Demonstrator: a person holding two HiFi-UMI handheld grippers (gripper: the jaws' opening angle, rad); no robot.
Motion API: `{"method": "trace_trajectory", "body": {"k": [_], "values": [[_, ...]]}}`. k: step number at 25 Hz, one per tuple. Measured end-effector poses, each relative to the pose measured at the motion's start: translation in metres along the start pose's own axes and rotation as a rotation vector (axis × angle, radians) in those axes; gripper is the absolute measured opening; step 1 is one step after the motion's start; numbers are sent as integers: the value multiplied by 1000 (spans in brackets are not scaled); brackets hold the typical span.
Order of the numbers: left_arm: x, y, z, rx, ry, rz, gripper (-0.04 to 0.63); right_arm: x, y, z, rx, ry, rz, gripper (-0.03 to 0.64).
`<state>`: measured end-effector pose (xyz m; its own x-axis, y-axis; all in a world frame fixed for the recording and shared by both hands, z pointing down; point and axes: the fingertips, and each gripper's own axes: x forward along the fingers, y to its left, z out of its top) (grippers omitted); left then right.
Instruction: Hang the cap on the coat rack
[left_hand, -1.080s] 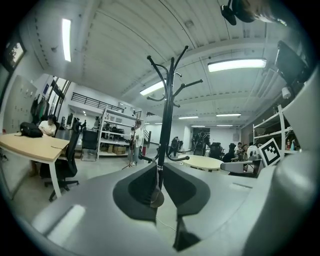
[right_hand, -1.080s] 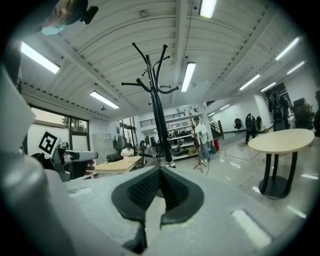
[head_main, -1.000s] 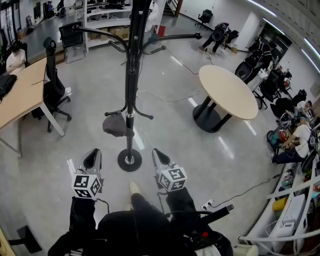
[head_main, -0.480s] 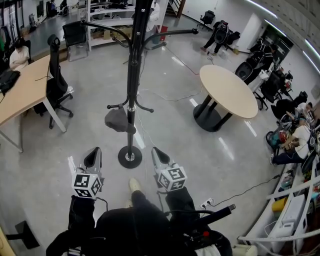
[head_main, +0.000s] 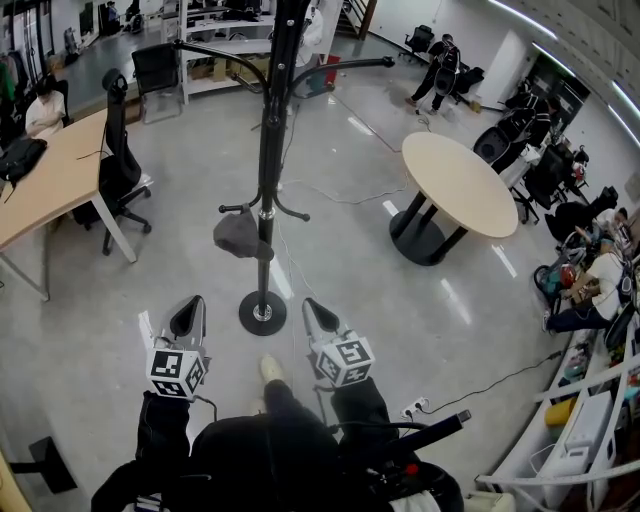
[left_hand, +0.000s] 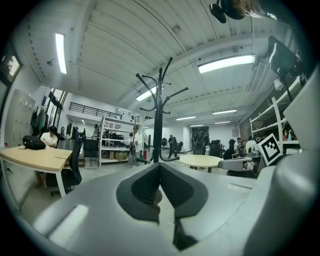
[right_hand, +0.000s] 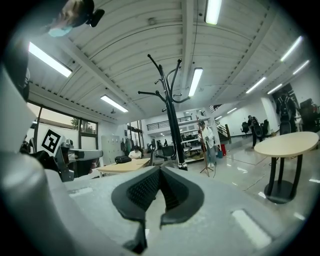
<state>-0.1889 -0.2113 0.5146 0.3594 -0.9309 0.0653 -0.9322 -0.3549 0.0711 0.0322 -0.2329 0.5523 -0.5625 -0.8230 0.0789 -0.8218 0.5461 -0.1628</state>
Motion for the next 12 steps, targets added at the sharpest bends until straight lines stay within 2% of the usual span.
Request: {"method": "trace_trajectory", "body": {"k": [12], "values": [[-6, -13, 2, 13, -1, -15, 2, -9, 2, 4, 4, -21, 10, 2]]}}
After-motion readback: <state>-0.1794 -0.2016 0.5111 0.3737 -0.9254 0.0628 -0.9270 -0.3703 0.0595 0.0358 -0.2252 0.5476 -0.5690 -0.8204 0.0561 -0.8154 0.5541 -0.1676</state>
